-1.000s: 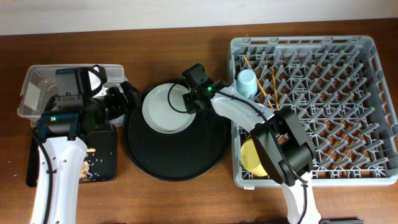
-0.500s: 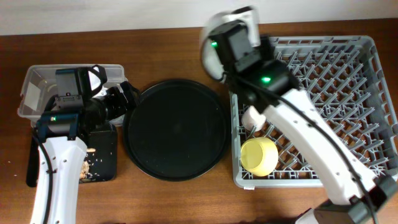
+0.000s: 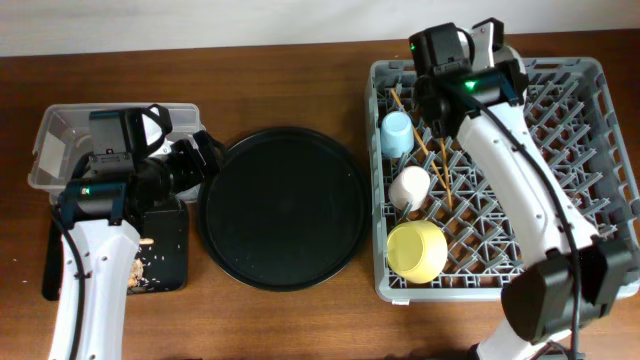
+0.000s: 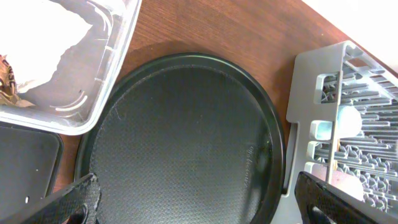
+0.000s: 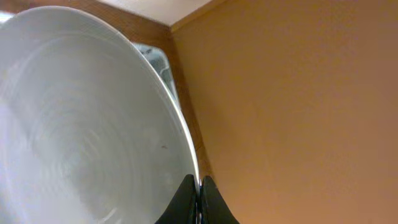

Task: Sort waste into correct bins and load items into the dishwasher rack
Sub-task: 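Carry the white plate into the rack's back row, holding it upright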

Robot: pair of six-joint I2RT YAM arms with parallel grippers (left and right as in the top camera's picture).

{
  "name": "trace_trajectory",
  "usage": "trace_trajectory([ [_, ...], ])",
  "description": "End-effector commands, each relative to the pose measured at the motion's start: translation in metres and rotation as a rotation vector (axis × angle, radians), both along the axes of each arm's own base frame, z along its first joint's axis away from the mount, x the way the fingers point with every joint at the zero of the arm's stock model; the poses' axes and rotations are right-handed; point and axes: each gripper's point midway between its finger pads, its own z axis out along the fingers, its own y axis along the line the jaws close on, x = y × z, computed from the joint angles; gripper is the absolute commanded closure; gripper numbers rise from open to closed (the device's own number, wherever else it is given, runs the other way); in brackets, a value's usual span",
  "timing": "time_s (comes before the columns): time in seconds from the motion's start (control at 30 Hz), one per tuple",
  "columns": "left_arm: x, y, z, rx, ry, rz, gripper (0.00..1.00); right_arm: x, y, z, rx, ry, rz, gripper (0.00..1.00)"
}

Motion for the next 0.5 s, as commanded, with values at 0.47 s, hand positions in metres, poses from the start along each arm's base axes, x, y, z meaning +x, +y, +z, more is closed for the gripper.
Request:
trace_trajectory([
  [0.47, 0.001, 0.001, 0.002, 0.011, -0.011, -0.005, 0.01, 0.017, -0.014, -0.061, 0.012, 0.132, -0.035, 0.96],
])
